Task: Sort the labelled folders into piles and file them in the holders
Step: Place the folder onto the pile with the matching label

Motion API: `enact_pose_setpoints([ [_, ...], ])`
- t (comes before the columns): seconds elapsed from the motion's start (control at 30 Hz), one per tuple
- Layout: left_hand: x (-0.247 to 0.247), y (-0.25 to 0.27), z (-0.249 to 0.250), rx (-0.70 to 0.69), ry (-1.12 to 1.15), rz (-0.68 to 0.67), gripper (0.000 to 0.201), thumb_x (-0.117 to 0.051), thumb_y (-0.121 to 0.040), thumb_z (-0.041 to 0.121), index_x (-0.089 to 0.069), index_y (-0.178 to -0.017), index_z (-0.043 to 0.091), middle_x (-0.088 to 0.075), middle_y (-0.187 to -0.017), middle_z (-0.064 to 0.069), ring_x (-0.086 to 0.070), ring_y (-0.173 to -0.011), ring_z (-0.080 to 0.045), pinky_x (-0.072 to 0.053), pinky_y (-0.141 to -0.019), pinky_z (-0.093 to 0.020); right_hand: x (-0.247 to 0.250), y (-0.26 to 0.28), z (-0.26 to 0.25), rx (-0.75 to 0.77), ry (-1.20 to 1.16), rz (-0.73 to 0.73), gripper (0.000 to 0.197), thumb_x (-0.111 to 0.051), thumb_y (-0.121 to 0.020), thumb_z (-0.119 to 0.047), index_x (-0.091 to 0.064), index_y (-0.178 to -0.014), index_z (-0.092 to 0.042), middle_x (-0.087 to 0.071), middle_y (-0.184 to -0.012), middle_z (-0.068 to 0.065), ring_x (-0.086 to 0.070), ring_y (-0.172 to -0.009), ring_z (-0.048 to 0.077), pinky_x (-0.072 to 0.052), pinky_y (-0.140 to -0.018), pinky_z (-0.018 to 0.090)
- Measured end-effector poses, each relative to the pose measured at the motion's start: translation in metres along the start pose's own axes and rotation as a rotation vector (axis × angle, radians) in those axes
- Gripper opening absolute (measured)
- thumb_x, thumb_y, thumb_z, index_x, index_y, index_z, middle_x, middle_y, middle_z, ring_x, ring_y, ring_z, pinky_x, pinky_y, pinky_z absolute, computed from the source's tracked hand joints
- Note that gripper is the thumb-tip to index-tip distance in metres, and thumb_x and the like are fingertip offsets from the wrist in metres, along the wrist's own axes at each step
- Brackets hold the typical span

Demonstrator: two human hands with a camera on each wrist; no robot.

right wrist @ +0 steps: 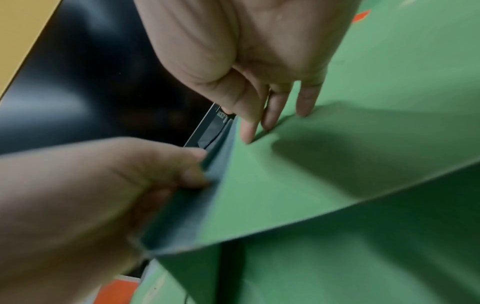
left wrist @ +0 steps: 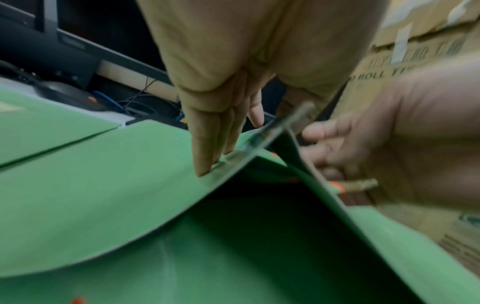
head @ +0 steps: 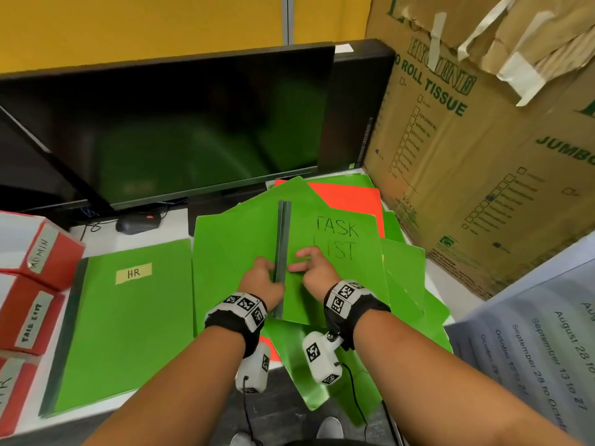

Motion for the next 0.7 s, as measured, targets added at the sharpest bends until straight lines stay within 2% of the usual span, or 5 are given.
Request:
enact_pose_setpoints([
  [0.1, 0.022, 0.002, 0.011, -0.066, 0.042, 0.02, 0.054, -0.052, -0.088, 0.007, -0.035, -0.138, 0.017, -0.064, -0.112, -0.015, -0.063, -0.088, -0.032, -0.05, -0.075, -0.033, 0.009, -0.005, 0.001, -0.005, 0.156, 0.097, 0.052, -0.042, -0.075, 0.013, -0.056, -0.118, -0.013, -0.061, -0.119, 0.006, -0.057, -0.11, 0.023, -0.046, -0.089, 0.025],
  [0.17, 0.045, 0.006, 0.022, -0.126, 0.064, 0.039, 0.06, -0.044, -0.091, 0.003, -0.03, -0.145, 0.024, -0.064, -0.11, -0.017, -0.063, -0.083, -0.032, -0.051, -0.072, -0.032, 0.014, -0.007, 0.005, -0.048, 0.306, 0.136, 0.052, -0.05, -0.078, 0.004, -0.056, -0.124, -0.019, -0.05, -0.129, 0.007, -0.049, -0.121, 0.028, -0.043, -0.103, 0.034],
  [0.4, 0.121, 0.025, 0.042, -0.27, 0.25, 0.085, 0.053, -0.037, -0.089, -0.004, -0.061, -0.124, 0.027, -0.064, -0.096, -0.009, -0.046, -0.052, -0.015, -0.039, -0.043, -0.017, 0.011, -0.012, 0.005, -0.143, 0.343, 0.207, 0.053, -0.055, -0.088, -0.023, -0.041, -0.138, -0.014, -0.045, -0.133, 0.019, -0.051, -0.117, 0.036, -0.043, -0.101, 0.037],
  [0.53, 0.144, 0.041, 0.036, -0.353, 0.456, 0.034, 0.056, -0.041, -0.089, -0.008, -0.063, -0.114, 0.037, -0.066, -0.111, 0.0, -0.059, -0.073, -0.012, -0.048, -0.062, -0.019, 0.007, -0.009, 0.01, -0.257, 0.167, 0.218, 0.05, -0.056, -0.091, -0.02, -0.038, -0.135, -0.004, -0.051, -0.131, 0.018, -0.055, -0.116, 0.033, -0.045, -0.092, 0.035],
  [0.7, 0.16, 0.047, -0.003, -0.302, 0.612, 0.058, 0.067, -0.039, -0.087, -0.019, -0.048, -0.118, 0.04, -0.068, -0.11, 0.003, -0.058, -0.075, -0.007, -0.045, -0.064, -0.026, -0.001, -0.011, 0.006, -0.297, -0.153, 0.185, 0.065, -0.057, -0.089, -0.008, -0.024, -0.145, -0.003, -0.042, -0.143, 0.016, -0.046, -0.127, 0.032, -0.039, -0.105, 0.038],
])
Point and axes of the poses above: each hand's wrist, its own y-axis away from the middle knuckle, its own x-axis out of the back of the hand, z = x × y, the point moved 8 cm from there along -y, towards the middle knuckle
